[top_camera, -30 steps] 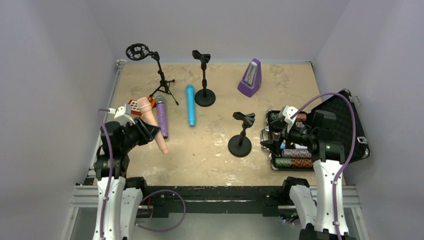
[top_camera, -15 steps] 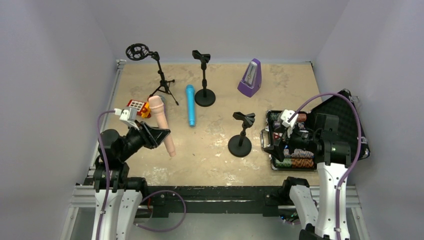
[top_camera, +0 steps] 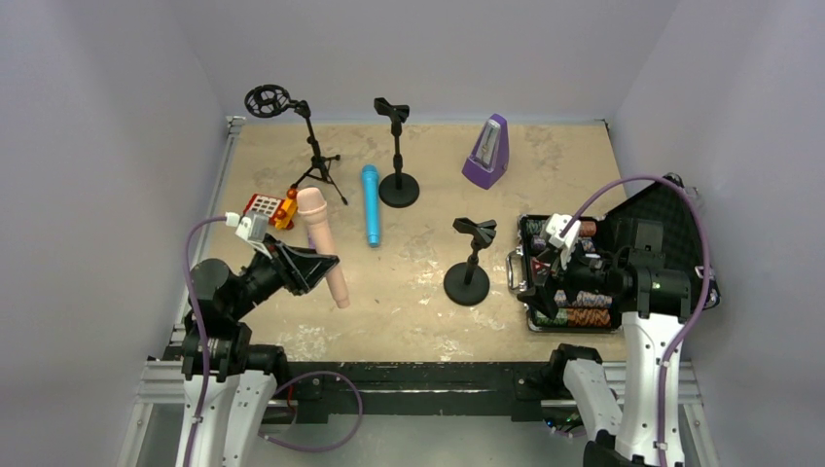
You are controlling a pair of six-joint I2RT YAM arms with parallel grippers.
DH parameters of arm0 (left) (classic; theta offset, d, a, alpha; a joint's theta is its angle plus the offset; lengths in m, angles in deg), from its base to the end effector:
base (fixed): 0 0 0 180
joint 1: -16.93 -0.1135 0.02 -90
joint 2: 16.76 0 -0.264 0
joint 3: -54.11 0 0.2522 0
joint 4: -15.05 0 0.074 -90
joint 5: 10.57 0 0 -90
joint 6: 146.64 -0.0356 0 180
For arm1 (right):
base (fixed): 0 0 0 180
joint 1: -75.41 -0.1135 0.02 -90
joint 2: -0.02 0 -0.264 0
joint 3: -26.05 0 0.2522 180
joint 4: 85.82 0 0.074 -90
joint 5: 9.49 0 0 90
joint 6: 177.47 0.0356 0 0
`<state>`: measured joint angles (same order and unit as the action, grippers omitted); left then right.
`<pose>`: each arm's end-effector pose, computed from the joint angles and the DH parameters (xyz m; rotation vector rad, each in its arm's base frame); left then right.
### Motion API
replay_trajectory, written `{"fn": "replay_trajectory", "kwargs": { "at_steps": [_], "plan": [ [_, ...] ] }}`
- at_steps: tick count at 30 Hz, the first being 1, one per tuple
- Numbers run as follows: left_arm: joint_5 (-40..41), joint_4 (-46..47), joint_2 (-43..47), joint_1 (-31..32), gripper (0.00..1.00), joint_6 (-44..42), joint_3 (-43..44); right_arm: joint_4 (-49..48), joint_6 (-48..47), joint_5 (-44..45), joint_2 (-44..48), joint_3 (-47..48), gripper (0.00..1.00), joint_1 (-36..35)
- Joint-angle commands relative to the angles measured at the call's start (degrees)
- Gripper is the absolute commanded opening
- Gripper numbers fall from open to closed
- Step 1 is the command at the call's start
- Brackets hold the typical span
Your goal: Attach the microphones to the stand
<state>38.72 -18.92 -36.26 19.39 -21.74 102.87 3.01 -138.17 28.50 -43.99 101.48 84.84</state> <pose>0.0907 -0.0271 0.3166 0.0806 1.7456 -1.0689 0.1003 0.0118 0.3476 -1.0462 1.9069 0.5938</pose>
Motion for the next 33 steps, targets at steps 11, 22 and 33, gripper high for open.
{"fn": "replay_trajectory", "kwargs": {
  "at_steps": [11, 22, 33],
  "plan": [
    [-3.0, 11.3, 0.9, 3.3, 0.00, 6.5, -0.6, 6.0, -2.6, -5.0, -2.7, 6.0, 0.94, -0.4],
    [2.6, 13.5, -0.7, 12.3, 0.00, 6.3, 0.5, 6.2, -1.8, -7.5, -4.1, 7.6, 0.94, -2.4],
    [8.5, 14.8, -4.8, 22.2, 0.00, 5.0, 4.0, 6.6, -1.1, -8.7, -5.2, 9.1, 0.94, -4.9]
  ]
}}
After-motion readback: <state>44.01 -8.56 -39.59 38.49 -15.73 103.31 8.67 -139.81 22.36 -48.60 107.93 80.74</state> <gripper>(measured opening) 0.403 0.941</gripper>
